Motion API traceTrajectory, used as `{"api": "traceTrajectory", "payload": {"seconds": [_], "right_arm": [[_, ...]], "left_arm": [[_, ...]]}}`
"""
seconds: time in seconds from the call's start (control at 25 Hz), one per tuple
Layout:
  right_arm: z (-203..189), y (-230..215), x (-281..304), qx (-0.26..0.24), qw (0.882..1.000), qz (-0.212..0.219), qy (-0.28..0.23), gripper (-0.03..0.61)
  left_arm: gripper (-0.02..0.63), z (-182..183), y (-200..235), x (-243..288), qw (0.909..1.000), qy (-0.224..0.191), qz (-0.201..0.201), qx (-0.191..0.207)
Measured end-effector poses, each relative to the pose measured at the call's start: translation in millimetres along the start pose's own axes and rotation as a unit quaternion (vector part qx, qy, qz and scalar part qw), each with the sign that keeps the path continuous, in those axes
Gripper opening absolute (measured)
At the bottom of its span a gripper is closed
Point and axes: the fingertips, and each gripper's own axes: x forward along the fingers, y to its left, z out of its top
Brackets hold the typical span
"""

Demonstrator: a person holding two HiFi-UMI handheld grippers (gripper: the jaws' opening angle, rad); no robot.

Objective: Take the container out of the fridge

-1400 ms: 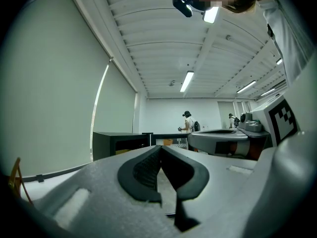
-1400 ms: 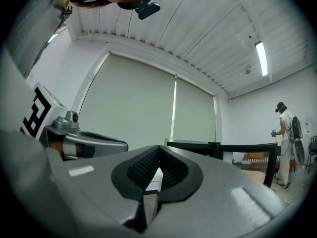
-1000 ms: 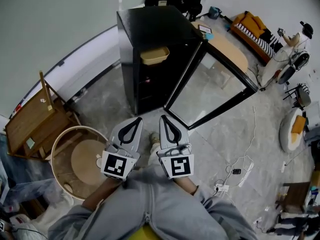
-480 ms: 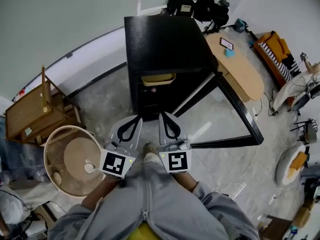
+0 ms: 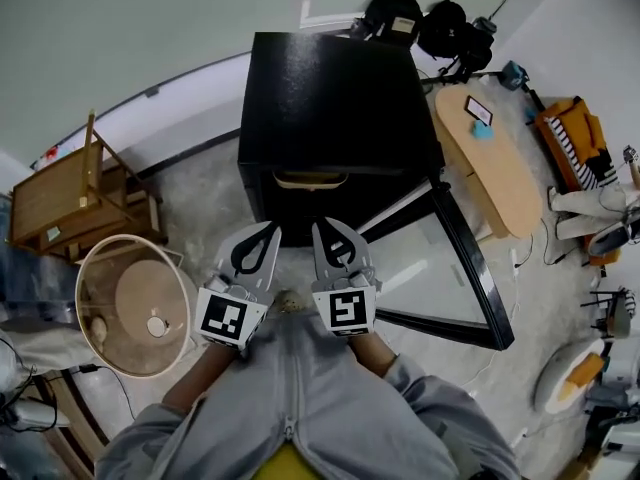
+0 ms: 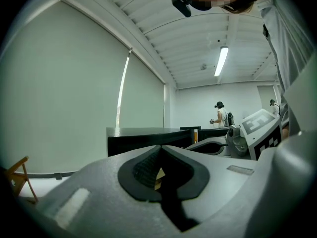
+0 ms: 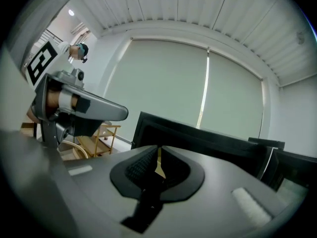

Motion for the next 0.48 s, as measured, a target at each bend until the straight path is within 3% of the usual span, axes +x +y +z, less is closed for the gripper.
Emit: {"api": "traceTrajectory", "payload": {"seconds": [0.28, 0.48], "right_arm": [[-35, -1, 29, -0.019, 0.997, 0.048, 0.063, 0.083], [-41, 4, 43, -0.076, 0.990, 0.076, 0.093, 0.088]], "left_arm": [[-0.003, -15, 8, 16, 0.9996, 0.028, -0.004, 0.010], [-0.002, -23, 18, 28, 0.9986, 0.051, -0.002, 0.015]]}}
